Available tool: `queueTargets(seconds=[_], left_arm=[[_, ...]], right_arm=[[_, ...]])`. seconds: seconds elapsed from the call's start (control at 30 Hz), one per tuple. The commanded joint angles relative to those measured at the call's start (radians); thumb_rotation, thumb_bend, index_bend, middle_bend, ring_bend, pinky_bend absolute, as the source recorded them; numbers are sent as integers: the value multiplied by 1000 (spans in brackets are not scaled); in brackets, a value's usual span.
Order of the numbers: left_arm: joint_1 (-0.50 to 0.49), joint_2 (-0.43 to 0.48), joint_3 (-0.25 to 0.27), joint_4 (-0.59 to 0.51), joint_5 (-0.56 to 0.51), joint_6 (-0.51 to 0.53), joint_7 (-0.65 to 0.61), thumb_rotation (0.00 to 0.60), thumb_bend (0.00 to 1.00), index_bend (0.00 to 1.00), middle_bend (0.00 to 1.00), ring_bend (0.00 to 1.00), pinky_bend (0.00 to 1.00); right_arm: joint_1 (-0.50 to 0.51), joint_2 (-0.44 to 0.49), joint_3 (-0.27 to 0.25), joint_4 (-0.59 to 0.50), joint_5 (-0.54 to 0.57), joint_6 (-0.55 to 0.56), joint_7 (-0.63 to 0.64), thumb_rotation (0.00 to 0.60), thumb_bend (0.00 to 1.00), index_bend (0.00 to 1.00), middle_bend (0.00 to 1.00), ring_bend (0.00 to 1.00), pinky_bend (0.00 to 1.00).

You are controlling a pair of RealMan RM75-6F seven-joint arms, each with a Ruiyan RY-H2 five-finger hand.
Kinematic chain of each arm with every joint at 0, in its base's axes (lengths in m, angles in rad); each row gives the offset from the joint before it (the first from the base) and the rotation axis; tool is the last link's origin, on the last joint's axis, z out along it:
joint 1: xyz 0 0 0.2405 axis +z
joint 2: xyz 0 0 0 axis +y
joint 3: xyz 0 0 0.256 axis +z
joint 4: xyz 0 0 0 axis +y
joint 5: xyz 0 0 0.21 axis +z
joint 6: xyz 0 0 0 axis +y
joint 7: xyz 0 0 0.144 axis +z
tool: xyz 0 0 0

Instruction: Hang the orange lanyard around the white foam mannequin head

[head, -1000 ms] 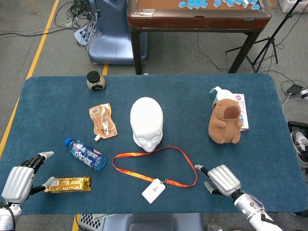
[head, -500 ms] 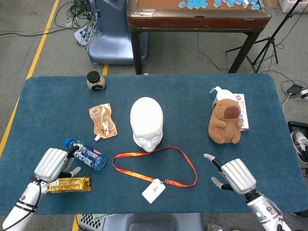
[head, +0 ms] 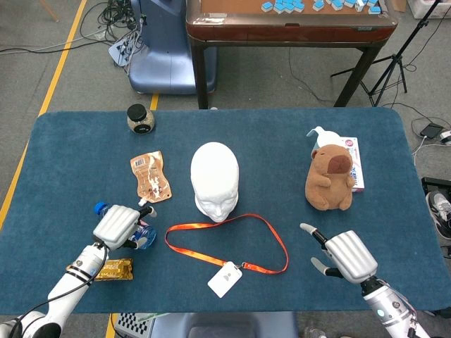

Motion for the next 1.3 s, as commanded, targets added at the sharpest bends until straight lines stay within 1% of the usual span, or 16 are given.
queueTargets(seconds=[0.03,0.3,0.53,0.73,0.83,1.13,1.3], left_arm=[[-54,-57,-8,19,-86,-19,67,600,213,348,941,939,940],[-124,-158,-5,60,-213,15,180,600,212,412,953,949,932],[-187,-245,0,96,-309,64,290,600,212,437,954,952,928],[-224,-292,6,110,-367,91,354,600,213,449,955,954,928],[-253,-335,12,143,-407,106,400,600,213,453,958,955,928],[-311,-416,4,224,-523,125,465,600,212,466,960,959,928],[-334,-446,-1,271,-563,131,481,600,213,467,961,960,928]], right_arm=[[-1,0,2,1,2,-4,1,600,327,164,903,964,922],[0,0,10,5,9,-24,5,600,327,164,903,963,922],[-2,2,15,8,11,-33,11,600,327,164,903,963,922],[-6,5,16,11,10,-33,17,600,327,164,903,963,923],[-9,8,16,13,8,-32,23,600,327,164,903,963,922],[-15,13,17,19,10,-36,35,600,327,164,903,964,922],[-15,14,18,21,10,-41,40,600,327,164,903,964,922]])
